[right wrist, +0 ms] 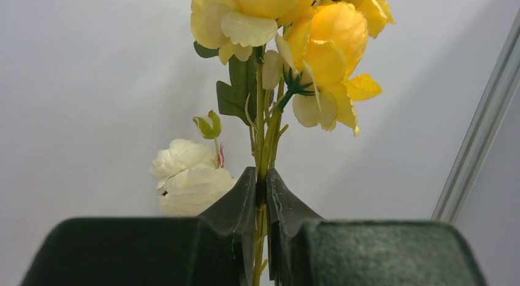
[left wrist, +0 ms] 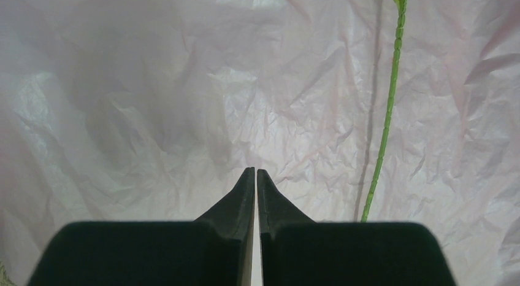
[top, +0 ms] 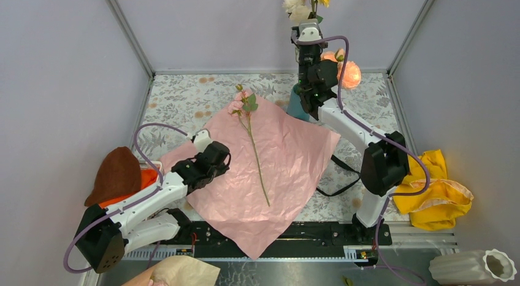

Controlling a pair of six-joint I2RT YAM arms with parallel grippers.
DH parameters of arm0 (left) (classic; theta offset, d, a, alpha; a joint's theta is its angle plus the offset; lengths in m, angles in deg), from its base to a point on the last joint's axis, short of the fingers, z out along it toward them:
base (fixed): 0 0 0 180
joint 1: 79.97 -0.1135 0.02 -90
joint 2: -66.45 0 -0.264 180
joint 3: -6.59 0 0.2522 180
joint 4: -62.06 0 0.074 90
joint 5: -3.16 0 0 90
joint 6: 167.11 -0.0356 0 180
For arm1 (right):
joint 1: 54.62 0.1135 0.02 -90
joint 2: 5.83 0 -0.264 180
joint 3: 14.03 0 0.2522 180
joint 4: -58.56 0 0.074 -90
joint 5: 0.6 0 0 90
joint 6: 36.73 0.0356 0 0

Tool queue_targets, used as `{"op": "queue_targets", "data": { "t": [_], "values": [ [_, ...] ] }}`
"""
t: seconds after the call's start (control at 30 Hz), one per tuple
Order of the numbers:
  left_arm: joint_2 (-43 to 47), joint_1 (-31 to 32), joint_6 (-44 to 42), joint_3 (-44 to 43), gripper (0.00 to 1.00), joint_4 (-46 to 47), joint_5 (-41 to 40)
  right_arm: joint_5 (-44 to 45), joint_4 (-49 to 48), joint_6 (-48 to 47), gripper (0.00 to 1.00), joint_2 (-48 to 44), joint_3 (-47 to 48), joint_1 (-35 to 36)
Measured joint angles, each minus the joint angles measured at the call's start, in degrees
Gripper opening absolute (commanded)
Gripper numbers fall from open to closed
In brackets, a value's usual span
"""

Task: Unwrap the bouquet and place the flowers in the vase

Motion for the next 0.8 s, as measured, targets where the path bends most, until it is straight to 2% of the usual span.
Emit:
{"op": "queue_targets", "data": {
  "t": [0.43, 0.8],
  "values": [
    [-1.9, -0.4, -0.3, 0.0, 0.09, 0.0, -0.2, -0.5, -7.0, 2.3, 0.00, 1.3, -5.9, -0.1],
    [-4.4, -1.0, -1.0, 0.0, 0.08, 0.7, 0.1, -0.7, -9.7, 5.7, 0.00, 0.8, -15.5, -0.1]
  ]
}}
